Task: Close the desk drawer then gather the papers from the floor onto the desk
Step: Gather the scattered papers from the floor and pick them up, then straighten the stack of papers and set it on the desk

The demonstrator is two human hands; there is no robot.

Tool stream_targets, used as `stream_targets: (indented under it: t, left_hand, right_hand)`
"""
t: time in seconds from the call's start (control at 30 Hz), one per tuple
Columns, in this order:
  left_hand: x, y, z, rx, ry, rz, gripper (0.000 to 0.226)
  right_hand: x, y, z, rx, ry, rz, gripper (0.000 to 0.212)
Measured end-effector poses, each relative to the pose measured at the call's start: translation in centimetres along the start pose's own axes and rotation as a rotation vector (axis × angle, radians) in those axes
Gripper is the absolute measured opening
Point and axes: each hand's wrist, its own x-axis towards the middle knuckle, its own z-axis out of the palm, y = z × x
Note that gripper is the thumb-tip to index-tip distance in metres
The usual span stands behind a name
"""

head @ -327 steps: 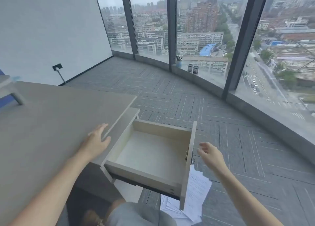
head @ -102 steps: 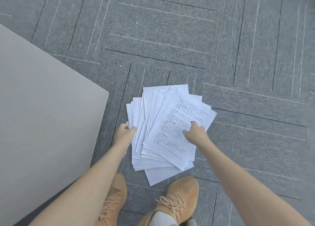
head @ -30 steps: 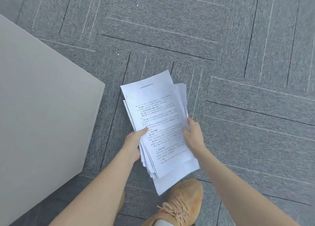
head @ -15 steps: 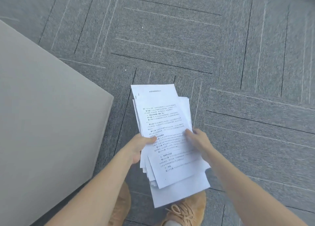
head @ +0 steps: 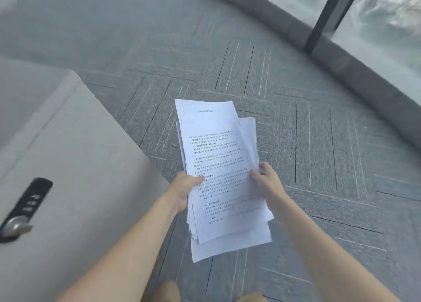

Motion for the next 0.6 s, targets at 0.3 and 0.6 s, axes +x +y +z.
stream_targets:
  t: [0.3,0.6]
  left_hand:
    - [-17.5,14.4,0.7,-0.127,-0.005,0.310,0.042]
    - [-37.2,20.1,-1.8,-0.093,0.076,0.673,0.025]
  right_hand:
    - [-14.9,-17.0,-4.7,0.125,-0.030,-0.396,0.026]
    - [-32.7,-27.6,-6.4,0.194,-0.174,-0.679,0.033]
